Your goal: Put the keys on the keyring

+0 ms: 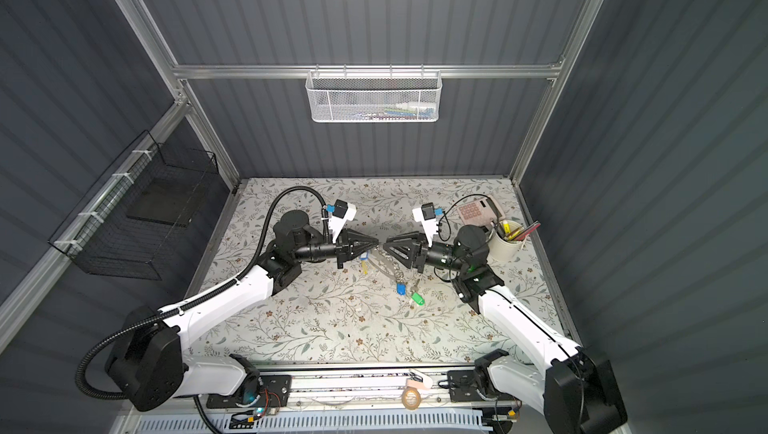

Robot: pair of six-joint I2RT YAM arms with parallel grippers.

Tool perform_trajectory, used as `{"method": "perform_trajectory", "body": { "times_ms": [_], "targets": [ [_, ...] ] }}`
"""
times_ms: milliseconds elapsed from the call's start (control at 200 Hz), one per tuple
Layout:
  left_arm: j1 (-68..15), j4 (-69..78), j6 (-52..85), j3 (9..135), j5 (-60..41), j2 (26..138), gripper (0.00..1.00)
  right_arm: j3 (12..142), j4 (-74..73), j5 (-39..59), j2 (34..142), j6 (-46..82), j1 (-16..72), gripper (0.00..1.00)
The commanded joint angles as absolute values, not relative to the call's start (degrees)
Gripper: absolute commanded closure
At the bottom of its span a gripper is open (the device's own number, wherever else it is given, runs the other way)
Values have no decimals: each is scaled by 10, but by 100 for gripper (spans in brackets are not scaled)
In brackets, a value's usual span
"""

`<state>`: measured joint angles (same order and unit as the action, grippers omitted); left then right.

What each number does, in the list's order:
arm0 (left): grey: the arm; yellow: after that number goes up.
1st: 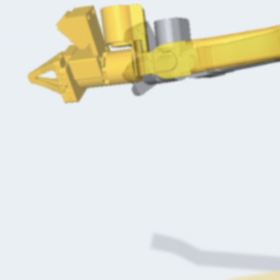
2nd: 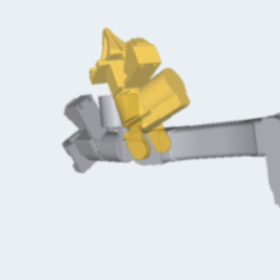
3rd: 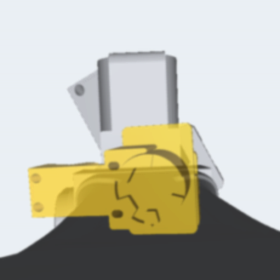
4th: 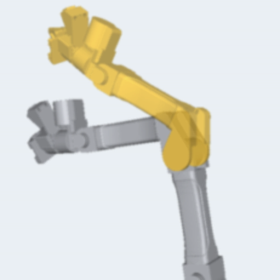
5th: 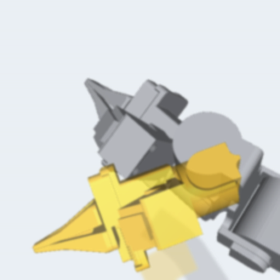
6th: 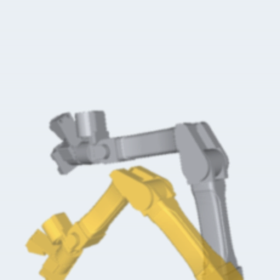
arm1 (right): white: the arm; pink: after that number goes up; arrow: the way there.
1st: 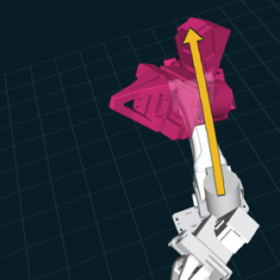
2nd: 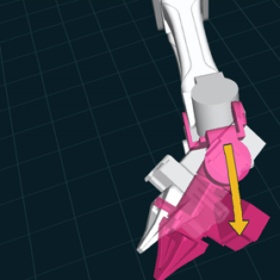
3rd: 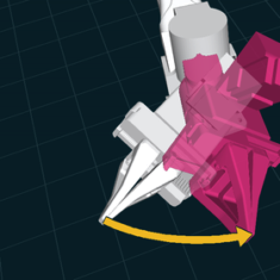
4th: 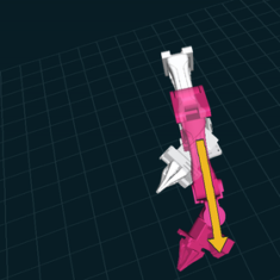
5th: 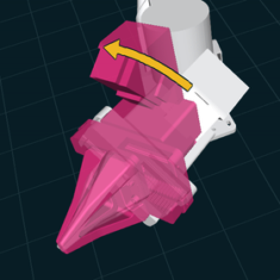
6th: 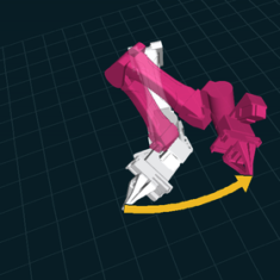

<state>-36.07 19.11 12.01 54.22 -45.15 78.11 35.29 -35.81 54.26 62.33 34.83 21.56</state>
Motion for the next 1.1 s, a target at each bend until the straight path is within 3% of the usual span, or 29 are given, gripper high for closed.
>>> {"method": "perform_trajectory", "body": {
  "times_ms": [0, 285, 550, 1091],
  "targets": [
    [-364, 19, 5, 616, -486, 771, 100, 333, -403, 572, 614, 366, 199, 59],
    [-364, -158, -92, 731, -481, 797, 100, 304, -518, 577, 636, 435, 153, 66],
    [-364, -173, -93, 741, -469, 797, 100, 305, -584, 595, 689, 476, 162, 69],
    [-371, -105, -45, 729, -458, 810, 100, 333, -507, 598, 701, 411, 242, 79]
  ]
}}
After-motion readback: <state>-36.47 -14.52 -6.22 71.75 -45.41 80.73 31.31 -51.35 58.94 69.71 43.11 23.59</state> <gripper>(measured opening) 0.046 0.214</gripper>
